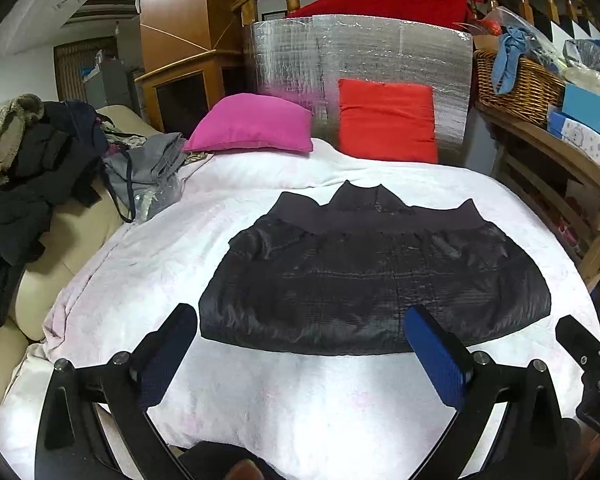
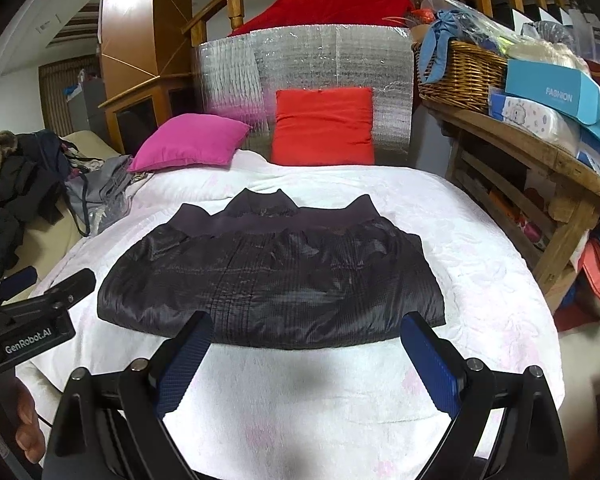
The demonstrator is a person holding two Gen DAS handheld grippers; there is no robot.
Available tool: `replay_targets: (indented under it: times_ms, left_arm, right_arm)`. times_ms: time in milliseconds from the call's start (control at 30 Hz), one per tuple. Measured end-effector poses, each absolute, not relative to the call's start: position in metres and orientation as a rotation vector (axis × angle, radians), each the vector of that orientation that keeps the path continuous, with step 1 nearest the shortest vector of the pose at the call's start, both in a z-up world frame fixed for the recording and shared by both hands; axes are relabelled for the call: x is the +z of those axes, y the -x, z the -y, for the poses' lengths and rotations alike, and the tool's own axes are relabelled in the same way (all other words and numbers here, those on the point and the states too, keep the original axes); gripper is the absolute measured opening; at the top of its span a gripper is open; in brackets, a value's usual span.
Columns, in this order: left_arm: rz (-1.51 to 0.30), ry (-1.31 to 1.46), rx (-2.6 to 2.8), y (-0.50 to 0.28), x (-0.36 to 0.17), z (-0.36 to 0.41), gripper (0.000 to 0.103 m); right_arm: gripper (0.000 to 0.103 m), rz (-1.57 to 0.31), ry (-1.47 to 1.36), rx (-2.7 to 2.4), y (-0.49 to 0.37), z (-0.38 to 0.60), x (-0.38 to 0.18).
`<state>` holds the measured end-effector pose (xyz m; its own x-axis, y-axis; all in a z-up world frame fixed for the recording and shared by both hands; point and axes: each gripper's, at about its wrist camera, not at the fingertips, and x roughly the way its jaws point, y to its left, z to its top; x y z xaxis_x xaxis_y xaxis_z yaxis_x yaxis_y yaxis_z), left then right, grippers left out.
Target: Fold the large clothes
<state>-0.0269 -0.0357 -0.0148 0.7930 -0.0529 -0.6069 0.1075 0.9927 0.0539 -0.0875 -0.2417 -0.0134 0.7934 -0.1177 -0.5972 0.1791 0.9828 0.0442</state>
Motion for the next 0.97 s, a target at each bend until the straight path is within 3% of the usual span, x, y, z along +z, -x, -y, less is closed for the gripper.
replay_targets:
  times_ms: [967]
  left_arm:
    - [-0.624,-0.101,-0.127,0.022,-0.013,0.044,0.103]
  right_arm:
    - [0.096,-0.642,-0.084,-0.162,0.069,0.242,-0.011]
